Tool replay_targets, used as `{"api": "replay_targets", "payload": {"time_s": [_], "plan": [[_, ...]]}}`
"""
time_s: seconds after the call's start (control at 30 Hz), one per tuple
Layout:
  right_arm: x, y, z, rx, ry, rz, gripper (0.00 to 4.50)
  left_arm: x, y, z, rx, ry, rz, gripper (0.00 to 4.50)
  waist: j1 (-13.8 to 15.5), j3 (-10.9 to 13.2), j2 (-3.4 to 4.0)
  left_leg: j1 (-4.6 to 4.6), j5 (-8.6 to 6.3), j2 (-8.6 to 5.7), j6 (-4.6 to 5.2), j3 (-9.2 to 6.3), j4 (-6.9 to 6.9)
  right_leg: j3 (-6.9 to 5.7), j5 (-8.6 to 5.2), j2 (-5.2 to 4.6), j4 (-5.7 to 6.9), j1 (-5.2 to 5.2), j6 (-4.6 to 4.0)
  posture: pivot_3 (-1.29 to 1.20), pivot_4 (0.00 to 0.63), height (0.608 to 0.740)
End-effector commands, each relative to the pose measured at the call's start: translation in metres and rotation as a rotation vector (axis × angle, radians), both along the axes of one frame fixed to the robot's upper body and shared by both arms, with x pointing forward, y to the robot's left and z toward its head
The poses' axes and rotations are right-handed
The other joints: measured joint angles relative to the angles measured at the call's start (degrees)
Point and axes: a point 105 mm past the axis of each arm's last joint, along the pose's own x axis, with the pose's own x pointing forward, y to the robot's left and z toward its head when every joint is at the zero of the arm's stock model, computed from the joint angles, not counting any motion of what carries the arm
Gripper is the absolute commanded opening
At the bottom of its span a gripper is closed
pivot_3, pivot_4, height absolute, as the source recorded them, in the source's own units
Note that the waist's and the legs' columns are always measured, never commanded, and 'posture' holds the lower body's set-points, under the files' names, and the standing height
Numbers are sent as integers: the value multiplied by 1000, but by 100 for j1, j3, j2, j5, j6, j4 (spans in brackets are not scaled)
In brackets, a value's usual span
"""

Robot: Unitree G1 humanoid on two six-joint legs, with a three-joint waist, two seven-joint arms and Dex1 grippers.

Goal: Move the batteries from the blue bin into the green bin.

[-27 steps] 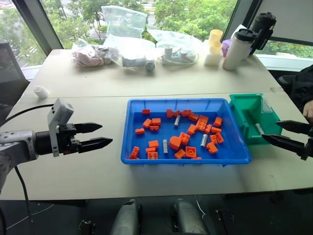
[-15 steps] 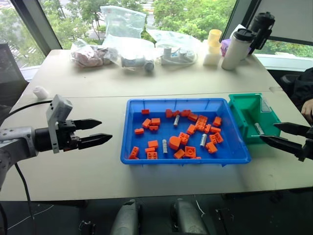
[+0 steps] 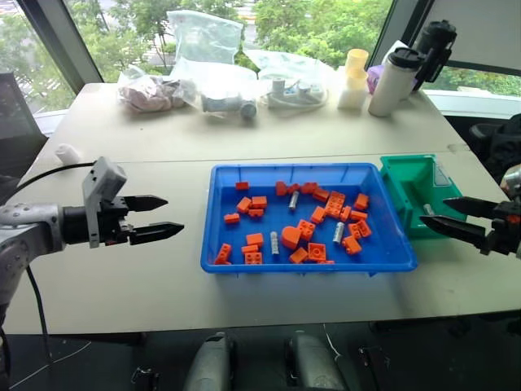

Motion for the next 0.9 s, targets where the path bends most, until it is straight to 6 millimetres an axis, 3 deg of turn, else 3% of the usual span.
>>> {"api": "replay_targets", "payload": {"time_s": [0.03,0.13,0.37,0.6,0.9], "plan": [[14,63,8,22,-7,209,4474,-1,-26,7,18,-34,-180,4500,-23,1,-1,-1,1,3,-2,0,-1,2,2,1,1,-3,-2,0,150,740],[29,125,-3,-73,-15,380,4474,-5,-45,13,48,-63,-311,4500,-24,2,-2,-10,1,11,-2,-5,-9,1,11,11,4,-19,14,0,150,740],[35,186,-45,-144,145,460,4474,-10,-52,9,145,-136,-329,4500,28,-1,0,-170,17,-4,-26,-12,15,-9,11,2,37,-177,14,0,150,740],[29,207,-58,-122,241,512,4474,-13,-49,3,115,-146,-226,4500,29,0,-1,-197,12,-9,-17,-19,98,-16,17,-7,77,-177,25,0,150,740],[35,213,-67,-152,292,530,4474,-13,-58,6,38,-156,-193,4500,13,-1,-1,-176,12,-6,-17,-22,96,-16,19,1,87,-165,28,0,150,740]]}}
